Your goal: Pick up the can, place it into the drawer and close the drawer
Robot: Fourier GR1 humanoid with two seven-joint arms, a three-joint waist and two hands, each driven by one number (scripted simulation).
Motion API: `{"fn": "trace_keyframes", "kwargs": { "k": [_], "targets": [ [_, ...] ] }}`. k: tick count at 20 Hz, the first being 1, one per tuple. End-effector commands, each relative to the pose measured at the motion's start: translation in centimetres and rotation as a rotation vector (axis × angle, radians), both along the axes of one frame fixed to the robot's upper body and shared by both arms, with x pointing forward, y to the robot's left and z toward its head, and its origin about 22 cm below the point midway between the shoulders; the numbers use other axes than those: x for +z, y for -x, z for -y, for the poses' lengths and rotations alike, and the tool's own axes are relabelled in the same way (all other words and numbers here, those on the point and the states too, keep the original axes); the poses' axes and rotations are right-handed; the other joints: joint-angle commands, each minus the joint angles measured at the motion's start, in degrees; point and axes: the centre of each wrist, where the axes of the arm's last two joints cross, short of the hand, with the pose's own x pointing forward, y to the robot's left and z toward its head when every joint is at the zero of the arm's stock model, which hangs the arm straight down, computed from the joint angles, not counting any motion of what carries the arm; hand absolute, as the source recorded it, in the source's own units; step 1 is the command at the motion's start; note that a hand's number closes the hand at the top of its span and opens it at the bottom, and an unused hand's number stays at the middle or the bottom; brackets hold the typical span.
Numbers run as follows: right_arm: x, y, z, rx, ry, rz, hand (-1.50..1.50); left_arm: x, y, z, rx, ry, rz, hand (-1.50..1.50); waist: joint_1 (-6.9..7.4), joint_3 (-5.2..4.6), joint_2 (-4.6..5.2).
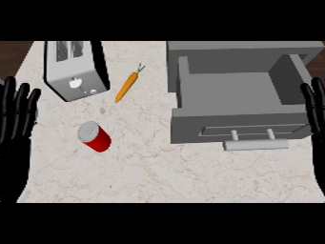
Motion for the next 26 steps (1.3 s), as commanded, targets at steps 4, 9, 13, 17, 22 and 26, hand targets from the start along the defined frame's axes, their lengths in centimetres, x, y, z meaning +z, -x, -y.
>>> {"fn": "trace_keyframes", "kwargs": {
  "k": [4,9,13,17,22,26],
  "targets": [
    [1.2,0.3,0.9,-0.011,-0.041,-0.011,-1.50,-0.6,1.0,-1.5,-0.049,-0.021,-0.008,-1.50,2.23,0.73,0.84],
    [-2.4,1.1,1.8,-0.147,-0.103,-0.304,-1.50,-3.4,2.3,-3.3,0.165,0.094,-0.375,-1.50,2.16,0.75,0.93],
    [-3.4,2.0,3.2,-0.145,-0.091,-0.322,-1.50,-1.4,1.3,-4.3,0.199,0.076,-0.409,-1.50,1.80,0.77,0.88],
    [-2.6,2.0,3.3,-0.166,-0.103,-0.323,-1.50,-0.1,1.9,-2.9,0.193,0.068,-0.376,-1.50,2.06,0.74,0.85],
    [-2.3,2.1,3.6,-0.161,-0.112,-0.307,-1.50,-0.1,2.4,-2.5,0.157,0.088,-0.401,-1.50,2.11,0.74,0.84],
    [-4.3,2.0,4.3,-0.160,-0.094,-0.328,-1.50,0.4,-1.4,-1.9,0.177,0.064,-0.432,-1.50,1.79,0.76,0.91]
  ]
}}
